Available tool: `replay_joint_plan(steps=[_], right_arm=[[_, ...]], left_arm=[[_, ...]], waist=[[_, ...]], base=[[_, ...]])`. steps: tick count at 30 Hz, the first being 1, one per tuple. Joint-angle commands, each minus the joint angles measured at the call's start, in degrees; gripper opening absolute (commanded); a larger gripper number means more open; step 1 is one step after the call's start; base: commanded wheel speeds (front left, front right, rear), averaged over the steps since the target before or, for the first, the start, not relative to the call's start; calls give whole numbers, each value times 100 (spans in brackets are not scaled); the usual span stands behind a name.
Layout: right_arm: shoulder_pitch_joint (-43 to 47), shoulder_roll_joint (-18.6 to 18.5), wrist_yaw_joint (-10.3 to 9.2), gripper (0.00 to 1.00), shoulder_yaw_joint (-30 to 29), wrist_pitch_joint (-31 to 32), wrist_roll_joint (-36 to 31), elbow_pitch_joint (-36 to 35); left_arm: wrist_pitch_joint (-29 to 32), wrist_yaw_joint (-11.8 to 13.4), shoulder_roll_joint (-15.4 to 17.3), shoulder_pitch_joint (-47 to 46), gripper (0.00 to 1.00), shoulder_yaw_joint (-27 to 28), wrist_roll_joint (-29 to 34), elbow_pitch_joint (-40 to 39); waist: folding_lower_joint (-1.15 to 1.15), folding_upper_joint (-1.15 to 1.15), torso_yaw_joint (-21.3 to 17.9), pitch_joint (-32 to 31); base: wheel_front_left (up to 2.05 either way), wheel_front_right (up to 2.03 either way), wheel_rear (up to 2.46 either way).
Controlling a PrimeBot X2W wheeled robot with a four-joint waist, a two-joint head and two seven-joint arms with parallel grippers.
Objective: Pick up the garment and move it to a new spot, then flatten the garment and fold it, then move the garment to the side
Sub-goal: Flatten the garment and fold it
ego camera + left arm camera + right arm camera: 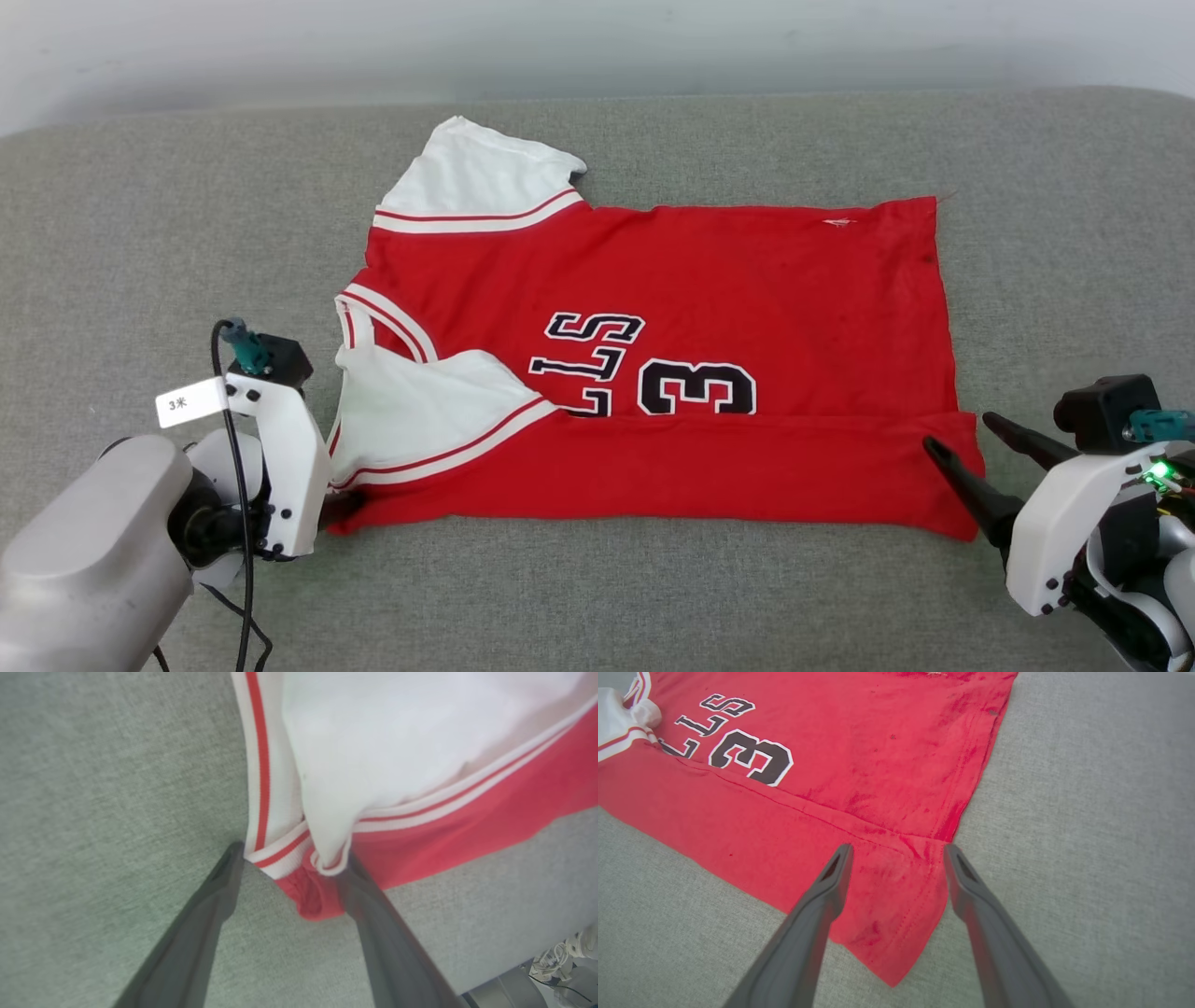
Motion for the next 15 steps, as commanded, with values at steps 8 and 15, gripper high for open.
replay_joint_plan(steps=[8, 15], right_arm=[[-241, -253, -6, 100, -152, 176, 8, -223], [-361, -678, -5, 100, -245, 1229, 205, -568]], left_arm=[[-457, 10, -141, 265, 0, -254, -179, -159], [-867, 11, 218, 114, 0, -316, -187, -729]], waist=[[2, 0, 52, -288], [2, 0, 130, -467]], base=[[0, 0, 0], [0, 0, 0]])
